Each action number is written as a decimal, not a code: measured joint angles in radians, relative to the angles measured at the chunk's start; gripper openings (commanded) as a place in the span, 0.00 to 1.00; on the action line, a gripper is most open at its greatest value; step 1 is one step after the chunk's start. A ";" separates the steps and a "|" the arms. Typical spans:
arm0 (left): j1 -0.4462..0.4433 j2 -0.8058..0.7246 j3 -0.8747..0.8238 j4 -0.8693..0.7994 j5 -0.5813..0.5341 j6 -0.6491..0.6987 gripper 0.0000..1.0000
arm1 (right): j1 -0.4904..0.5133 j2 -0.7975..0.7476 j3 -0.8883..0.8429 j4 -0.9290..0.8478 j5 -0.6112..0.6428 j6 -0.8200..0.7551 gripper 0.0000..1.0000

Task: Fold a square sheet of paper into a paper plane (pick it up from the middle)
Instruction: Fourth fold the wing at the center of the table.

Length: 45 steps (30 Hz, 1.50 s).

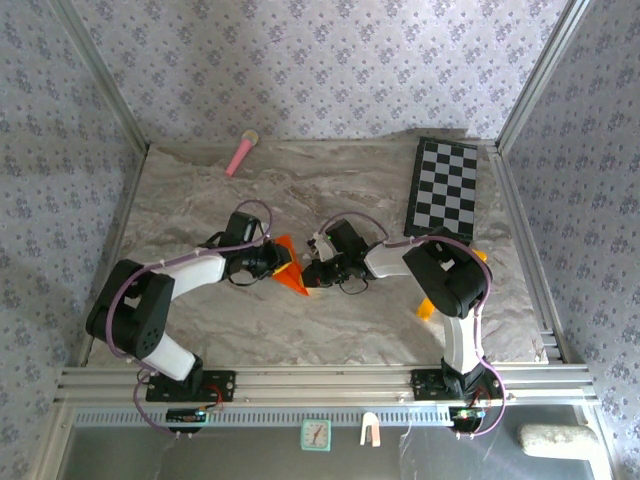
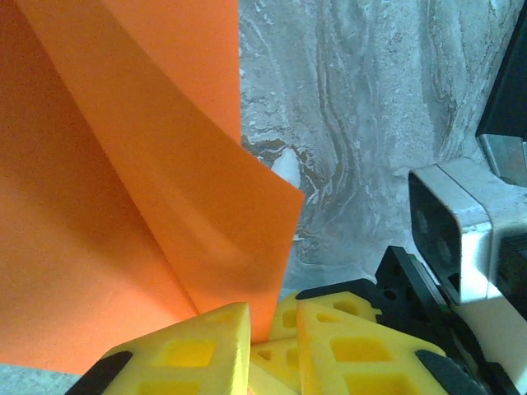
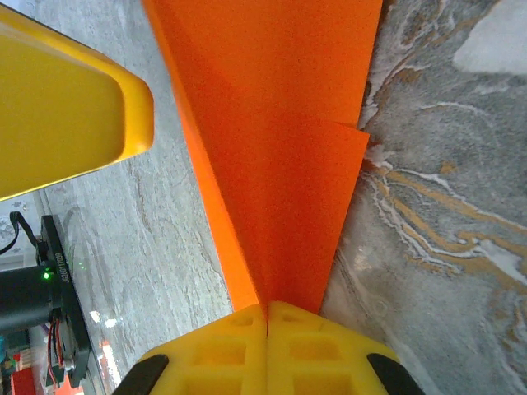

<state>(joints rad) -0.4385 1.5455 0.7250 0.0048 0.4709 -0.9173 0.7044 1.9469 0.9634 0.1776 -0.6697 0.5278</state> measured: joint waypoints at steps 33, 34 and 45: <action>0.000 0.100 0.001 0.104 0.041 -0.008 0.22 | 0.000 -0.019 0.000 -0.045 -0.017 0.000 0.15; 0.000 0.100 0.001 0.104 0.041 -0.008 0.22 | 0.001 -0.023 0.000 -0.055 -0.019 0.000 0.15; 0.000 0.100 0.001 0.104 0.041 -0.008 0.22 | 0.008 -0.030 0.000 -0.104 -0.020 -0.001 0.08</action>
<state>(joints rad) -0.4385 1.6459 0.7258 0.1085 0.5117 -0.9253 0.7120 1.9171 0.9638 0.0738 -0.6895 0.5270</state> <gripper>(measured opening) 0.222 0.084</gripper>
